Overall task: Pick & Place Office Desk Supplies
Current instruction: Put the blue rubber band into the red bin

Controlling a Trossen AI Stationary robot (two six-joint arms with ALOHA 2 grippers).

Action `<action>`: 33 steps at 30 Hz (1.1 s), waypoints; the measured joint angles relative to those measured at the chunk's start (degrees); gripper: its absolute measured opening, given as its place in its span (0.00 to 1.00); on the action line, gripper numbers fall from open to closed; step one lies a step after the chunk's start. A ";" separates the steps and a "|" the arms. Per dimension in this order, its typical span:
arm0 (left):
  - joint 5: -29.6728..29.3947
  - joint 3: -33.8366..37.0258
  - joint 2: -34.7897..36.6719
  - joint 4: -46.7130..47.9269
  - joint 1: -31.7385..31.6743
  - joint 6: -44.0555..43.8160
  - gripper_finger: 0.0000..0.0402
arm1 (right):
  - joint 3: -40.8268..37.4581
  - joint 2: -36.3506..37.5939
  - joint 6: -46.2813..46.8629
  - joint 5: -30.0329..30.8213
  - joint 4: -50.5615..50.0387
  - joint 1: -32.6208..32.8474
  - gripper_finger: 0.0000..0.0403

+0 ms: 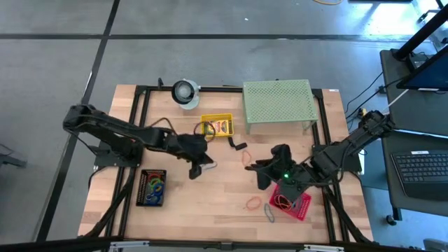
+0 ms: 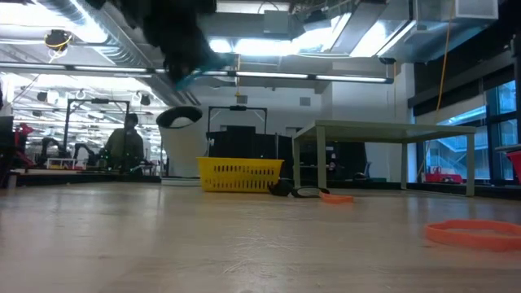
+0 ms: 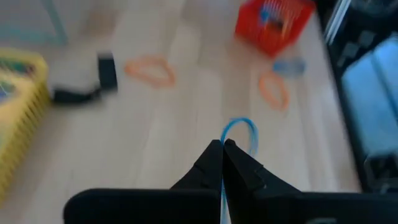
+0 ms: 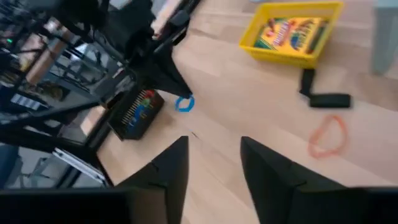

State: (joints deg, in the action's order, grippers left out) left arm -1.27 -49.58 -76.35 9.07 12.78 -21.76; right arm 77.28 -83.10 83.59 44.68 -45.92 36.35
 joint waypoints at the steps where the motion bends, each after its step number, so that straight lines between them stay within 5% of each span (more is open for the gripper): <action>1: -0.58 -0.05 1.11 -0.99 -0.24 -0.13 0.00 | -0.02 -0.27 -1.24 -0.06 1.94 -0.70 0.39; 10: -2.32 -0.58 4.72 -8.04 -3.66 -0.16 0.00 | 0.00 -6.21 -12.94 -2.21 24.33 -8.04 0.55; 33: -2.24 -11.01 4.69 -4.10 -4.00 5.27 0.00 | -0.02 -6.88 -19.76 -5.07 32.25 -14.42 0.44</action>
State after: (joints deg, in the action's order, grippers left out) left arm -3.51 -60.59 -71.66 4.97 8.78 -16.49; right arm 77.25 -89.99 63.83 39.61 -13.67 21.93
